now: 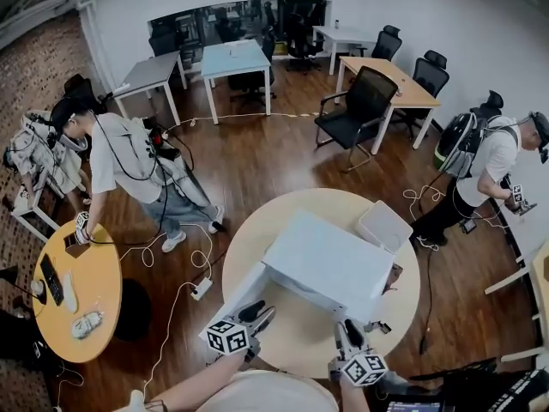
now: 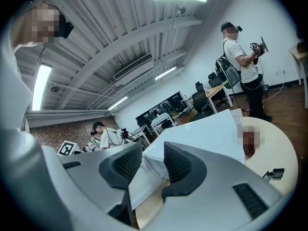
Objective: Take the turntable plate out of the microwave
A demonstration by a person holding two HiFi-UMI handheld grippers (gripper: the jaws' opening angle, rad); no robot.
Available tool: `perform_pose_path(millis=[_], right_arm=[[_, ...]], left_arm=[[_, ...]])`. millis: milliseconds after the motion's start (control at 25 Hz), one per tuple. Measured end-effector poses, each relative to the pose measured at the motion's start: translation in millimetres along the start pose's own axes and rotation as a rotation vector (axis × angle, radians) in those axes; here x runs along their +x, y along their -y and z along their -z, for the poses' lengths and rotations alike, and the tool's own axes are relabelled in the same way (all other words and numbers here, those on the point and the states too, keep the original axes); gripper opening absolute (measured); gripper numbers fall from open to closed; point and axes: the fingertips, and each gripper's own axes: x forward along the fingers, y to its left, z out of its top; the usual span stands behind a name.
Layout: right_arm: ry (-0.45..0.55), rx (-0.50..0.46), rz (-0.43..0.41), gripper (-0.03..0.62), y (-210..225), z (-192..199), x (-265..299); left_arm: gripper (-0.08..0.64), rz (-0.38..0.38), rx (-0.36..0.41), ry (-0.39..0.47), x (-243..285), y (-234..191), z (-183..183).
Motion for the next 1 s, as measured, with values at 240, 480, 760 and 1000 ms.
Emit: perform_pose_path(millis=[240,480,760,1000], right_arm=[[-0.035,0.016,-0.044,0.14,12.8,7.1,13.9],[-0.099,0.043,-0.091,0.14,21.6,23.0,41.6],[-0.175,0.102,-0.104,0.14,29.6,59.4,64.6],[-0.195,0.202,-0.004,0.14,57.2,94.1,93.7]], left_arm=[[0.196,-0.056,0.005,0.006,7.8,-7.5,3.3],[0.196,-0.108,0.013,0.016,25.1,-22.0,3.2],[0.196,-0.139,0.009,-0.02,33.7,-27.6,8.3],[0.196,-0.111,0.015,-0.082,54.7,-41.5,19.9]])
